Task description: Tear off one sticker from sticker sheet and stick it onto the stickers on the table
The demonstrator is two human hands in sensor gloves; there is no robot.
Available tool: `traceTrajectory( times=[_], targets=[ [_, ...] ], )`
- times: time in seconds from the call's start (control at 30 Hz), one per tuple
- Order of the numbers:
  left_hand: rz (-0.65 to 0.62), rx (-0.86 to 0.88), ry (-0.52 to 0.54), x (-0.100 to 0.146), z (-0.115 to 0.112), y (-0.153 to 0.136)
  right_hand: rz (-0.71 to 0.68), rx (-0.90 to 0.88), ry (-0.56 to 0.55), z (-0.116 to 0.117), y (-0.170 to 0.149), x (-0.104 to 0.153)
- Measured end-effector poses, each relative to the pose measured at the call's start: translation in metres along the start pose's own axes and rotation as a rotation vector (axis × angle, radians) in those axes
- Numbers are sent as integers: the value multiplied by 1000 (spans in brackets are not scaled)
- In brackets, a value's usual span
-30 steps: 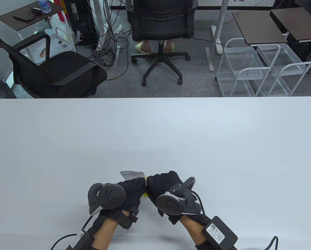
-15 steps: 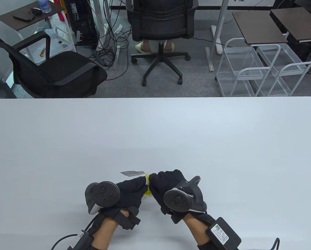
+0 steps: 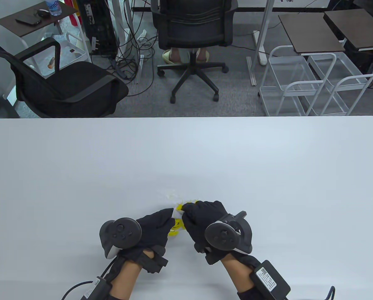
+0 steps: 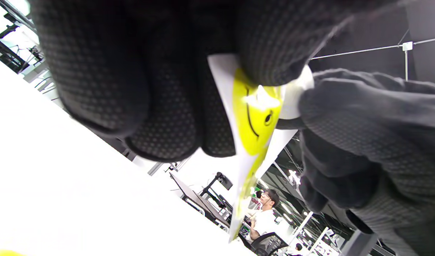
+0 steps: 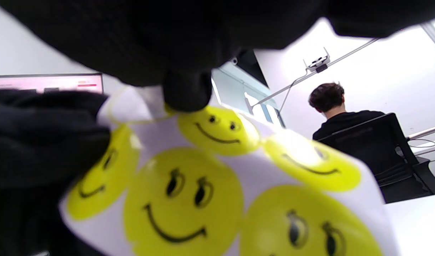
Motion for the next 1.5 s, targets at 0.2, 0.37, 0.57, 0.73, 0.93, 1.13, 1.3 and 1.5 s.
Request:
traceTrajectory(
  times=[0.2,0.37,0.57,0.73,0.93,1.13,1.3,1.5],
  targets=[
    [40,-11,27,0,5,-8,41,-35,-53,-13,-10,1],
    [77,1,72,0,15,-18,126,-181,-125,-29,-29,3],
    [188,174,235,5,42,-43,243,-313,-200,-45,-61,10],
    [253,253,374,12,66,-62,224,-176,-170,-46,-63,6],
    [290,321,522,21,91,-75,152,55,23,-13,-29,-16],
    [355,421,584,28,99,-90,76,226,287,44,-4,-43],
    [370,440,611,31,102,-94,-16,338,378,84,20,-45],
    [370,456,620,31,102,-93,-107,515,522,129,25,-32]
  ],
)
Point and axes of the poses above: the tracker on the back of each hand, its own y axis roughly to the thumb side, its own x axis roughly from the fingertips to the wrist, z = x × y, the point moved 3 cm from there along -x, roughly from the wrist to the fingertips, and after that the axes turned 4 degrees about y, right-handed, at the moved point
